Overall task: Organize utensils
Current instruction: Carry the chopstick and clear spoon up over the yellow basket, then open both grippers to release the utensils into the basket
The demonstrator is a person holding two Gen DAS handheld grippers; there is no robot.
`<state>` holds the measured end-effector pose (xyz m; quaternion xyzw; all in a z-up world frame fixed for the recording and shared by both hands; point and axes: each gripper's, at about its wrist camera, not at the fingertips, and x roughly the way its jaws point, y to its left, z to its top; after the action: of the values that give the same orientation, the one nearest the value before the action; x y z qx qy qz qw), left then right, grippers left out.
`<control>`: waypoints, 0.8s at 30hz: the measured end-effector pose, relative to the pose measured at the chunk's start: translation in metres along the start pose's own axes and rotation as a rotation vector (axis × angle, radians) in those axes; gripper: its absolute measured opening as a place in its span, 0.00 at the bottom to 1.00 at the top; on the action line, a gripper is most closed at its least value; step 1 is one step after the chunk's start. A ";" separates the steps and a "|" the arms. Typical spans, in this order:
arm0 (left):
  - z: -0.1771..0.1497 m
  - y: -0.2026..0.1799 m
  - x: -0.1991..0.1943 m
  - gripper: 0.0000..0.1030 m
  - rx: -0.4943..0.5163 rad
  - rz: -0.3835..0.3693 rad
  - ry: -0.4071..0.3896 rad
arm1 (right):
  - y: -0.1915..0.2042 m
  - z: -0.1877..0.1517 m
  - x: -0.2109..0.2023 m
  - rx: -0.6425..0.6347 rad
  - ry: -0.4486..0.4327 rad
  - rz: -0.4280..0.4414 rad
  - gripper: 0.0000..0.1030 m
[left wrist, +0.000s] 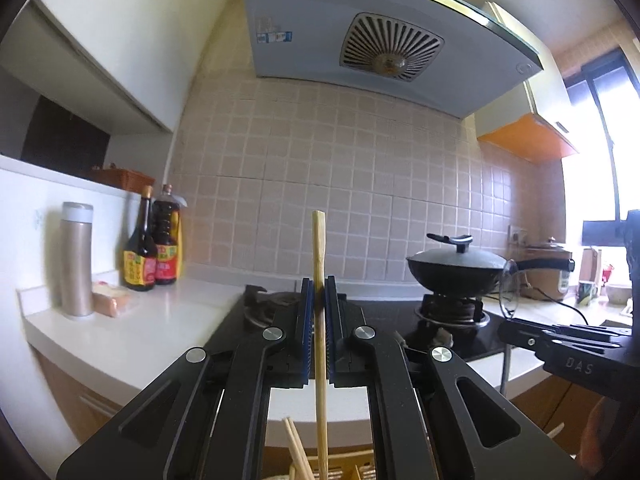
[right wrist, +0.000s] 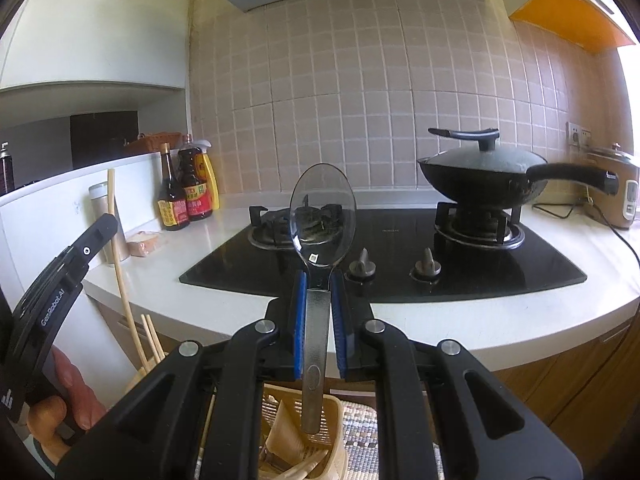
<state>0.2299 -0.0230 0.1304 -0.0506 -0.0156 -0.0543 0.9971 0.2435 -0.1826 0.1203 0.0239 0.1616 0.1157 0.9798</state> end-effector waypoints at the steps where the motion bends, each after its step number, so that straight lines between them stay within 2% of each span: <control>1: -0.002 0.002 0.000 0.03 -0.012 -0.001 0.001 | 0.001 -0.002 0.001 0.000 0.003 -0.004 0.10; 8: -0.017 0.013 0.002 0.04 -0.042 -0.034 0.031 | 0.002 -0.015 0.003 0.007 0.017 -0.019 0.10; 11: -0.020 0.016 -0.004 0.06 -0.050 -0.057 0.043 | 0.000 -0.017 -0.001 0.027 0.041 0.005 0.10; 12: -0.020 0.018 -0.006 0.10 -0.060 -0.071 0.054 | -0.002 -0.017 -0.003 0.036 0.050 0.015 0.11; 14: -0.019 0.021 -0.010 0.27 -0.069 -0.086 0.070 | -0.003 -0.019 -0.008 0.054 0.072 0.039 0.11; 15: -0.018 0.023 -0.015 0.31 -0.074 -0.098 0.078 | -0.003 -0.019 -0.010 0.060 0.079 0.046 0.11; 17: -0.015 0.027 -0.024 0.48 -0.090 -0.109 0.079 | -0.004 -0.020 -0.016 0.072 0.092 0.055 0.11; 18: -0.014 0.030 -0.029 0.50 -0.102 -0.118 0.081 | -0.004 -0.021 -0.021 0.080 0.102 0.065 0.13; 22: -0.005 0.044 -0.048 0.54 -0.159 -0.163 0.117 | -0.006 -0.025 -0.037 0.117 0.137 0.094 0.40; 24: 0.000 0.049 -0.059 0.54 -0.173 -0.171 0.129 | -0.006 -0.025 -0.048 0.133 0.143 0.093 0.40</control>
<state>0.1771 0.0316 0.1238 -0.1312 0.0489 -0.1433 0.9797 0.1925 -0.1995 0.1107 0.0878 0.2371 0.1515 0.9556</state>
